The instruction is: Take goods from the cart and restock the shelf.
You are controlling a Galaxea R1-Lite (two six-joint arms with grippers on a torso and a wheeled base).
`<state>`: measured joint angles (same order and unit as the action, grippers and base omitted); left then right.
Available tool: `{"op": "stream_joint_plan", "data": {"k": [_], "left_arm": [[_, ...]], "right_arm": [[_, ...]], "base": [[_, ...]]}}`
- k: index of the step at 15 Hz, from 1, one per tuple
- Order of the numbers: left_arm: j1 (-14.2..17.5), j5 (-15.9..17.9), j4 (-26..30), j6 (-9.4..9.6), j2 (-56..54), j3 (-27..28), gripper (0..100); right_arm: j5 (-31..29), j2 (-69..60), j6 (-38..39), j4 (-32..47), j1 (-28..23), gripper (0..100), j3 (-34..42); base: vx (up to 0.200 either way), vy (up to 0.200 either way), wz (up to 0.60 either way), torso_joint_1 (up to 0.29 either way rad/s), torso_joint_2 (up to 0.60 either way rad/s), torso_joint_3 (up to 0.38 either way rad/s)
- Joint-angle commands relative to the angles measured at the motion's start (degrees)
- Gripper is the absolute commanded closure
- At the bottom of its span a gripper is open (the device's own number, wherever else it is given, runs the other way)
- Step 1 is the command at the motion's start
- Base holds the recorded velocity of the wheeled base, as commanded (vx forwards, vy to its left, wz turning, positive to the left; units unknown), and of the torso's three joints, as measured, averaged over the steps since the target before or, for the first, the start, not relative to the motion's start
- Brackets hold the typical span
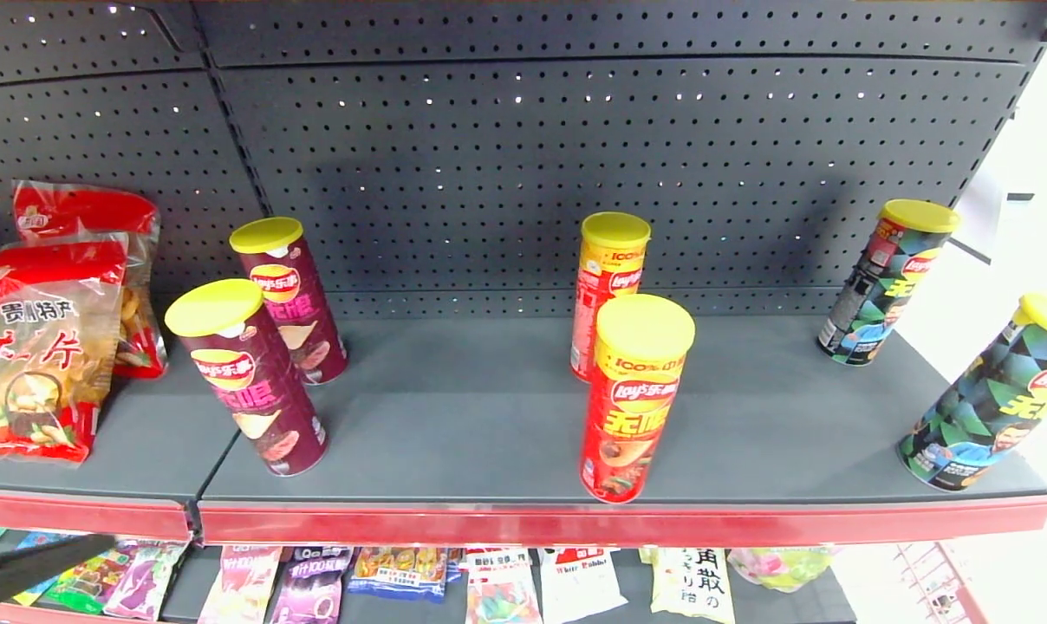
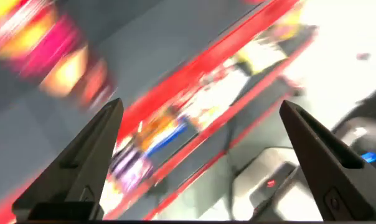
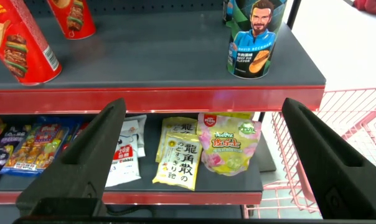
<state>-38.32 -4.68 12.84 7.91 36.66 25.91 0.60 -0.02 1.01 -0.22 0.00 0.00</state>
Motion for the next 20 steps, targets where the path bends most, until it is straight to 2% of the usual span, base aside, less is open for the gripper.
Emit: {"op": "stream_joint_plan", "data": {"k": [1, 2, 3, 4, 5, 6, 7, 8, 9, 10, 12, 13, 14, 16, 18, 20], "left_arm": [[6.32, -7.01, 12.12, -0.44, -19.78, -1.03, 0], [12.83, -8.41, 15.38, -2.37, -22.95, -0.94, 0], [17.13, -8.59, 16.43, -3.78, -23.39, -0.86, 0], [26.54, -8.59, 17.40, -5.89, -23.30, -1.21, 0], [32.25, -8.15, 17.49, -6.07, -23.65, -1.56, 0], [36.65, -7.18, 17.49, -5.10, -26.37, -2.79, 0], [37.26, -7.54, 17.49, -1.41, -29.10, -3.49, 0], [37.35, -7.62, 17.40, 0.79, -30.50, -4.02, 0], [37.79, -9.82, 17.05, 3.51, -35.34, -5.43, 0], [38.32, -13.42, 17.05, 4.22, -35.95, -5.16, 0], [38.40, -21.33, 16.78, 8.17, -36.39, -5.43, 0], [38.40, -22.56, 16.08, 8.35, -36.39, -6.31, 0], [38.40, -21.86, 14.67, 8.26, -36.39, -7.27, 0], [38.40, -19.40, 9.14, 9.58, -36.39, -7.36, 0], [38.40, -19.40, 6.50, 11.42, -36.39, -7.98, 0], [38.40, -19.23, 6.41, 12.04, -36.39, -8.50, 0]], "right_arm": [[0.02, 0.02, -0.05, -0.04, 0.00, 0, 0.00], [0.02, 0.02, -0.05, -0.04, 0.00, 0, 0.00], [0.02, 0.02, 0.04, -0.04, 0.00, 0, 0.00], [0.02, 0.02, 0.04, -0.04, 0.00, 0, 0.00], [-0.07, 0.02, 0.04, -0.04, 0.00, 0, 0.00], [0.02, 0.02, 0.04, -0.04, 0.00, 0, 0.00], [0.02, 0.02, 0.04, -0.04, 0.00, 0, 0.00], [0.02, 0.02, 0.04, -0.04, 0.00, 0, 0.00], [0.02, 0.02, -0.05, -0.04, 0.00, 0, 0.00], [0.02, 0.02, -0.05, -0.04, 0.00, 0, 0.00], [0.02, 0.02, -0.05, -0.04, 0.00, 0, 0.00], [0.02, 0.02, -0.05, -0.04, 0.00, 0, 0.00], [0.02, 0.02, 0.04, -0.04, 0.00, 0, 0.00], [0.02, 0.02, -0.05, -0.04, 0.00, 0, 0.00], [0.02, 0.02, 0.04, -0.04, 0.00, 0, 0.00], [0.02, 0.02, 0.04, -0.04, 0.00, 0, 0.00]], "base": [[0.000, 0.000, 0.00, 0.000, 0.00, 0.000], [0.000, 0.000, 0.00, 0.000, 0.00, 0.000], [0.000, 0.000, 0.00, 0.000, 0.00, 0.000], [0.000, 0.000, 0.00, 0.000, 0.00, 0.000], [0.000, 0.000, 0.00, 0.000, 0.00, 0.000], [0.000, 0.000, 0.00, 0.000, 0.00, 0.000], [0.000, 0.000, 0.00, 0.000, 0.00, 0.000], [0.000, 0.000, 0.00, 0.000, 0.00, 0.000], [0.000, 0.000, 0.00, 0.000, 0.00, 0.000], [0.000, 0.000, 0.00, 0.000, 0.00, 0.000], [0.000, 0.000, 0.00, 0.000, 0.00, 0.000], [0.000, 0.000, 0.00, 0.000, 0.00, 0.000], [0.000, 0.000, 0.00, 0.000, 0.00, 0.000], [0.000, 0.000, 0.00, 0.000, 0.00, 0.000], [0.000, 0.000, 0.00, 0.000, 0.00, 0.000], [0.000, 0.000, 0.00, 0.000, 0.00, 0.000]]}}
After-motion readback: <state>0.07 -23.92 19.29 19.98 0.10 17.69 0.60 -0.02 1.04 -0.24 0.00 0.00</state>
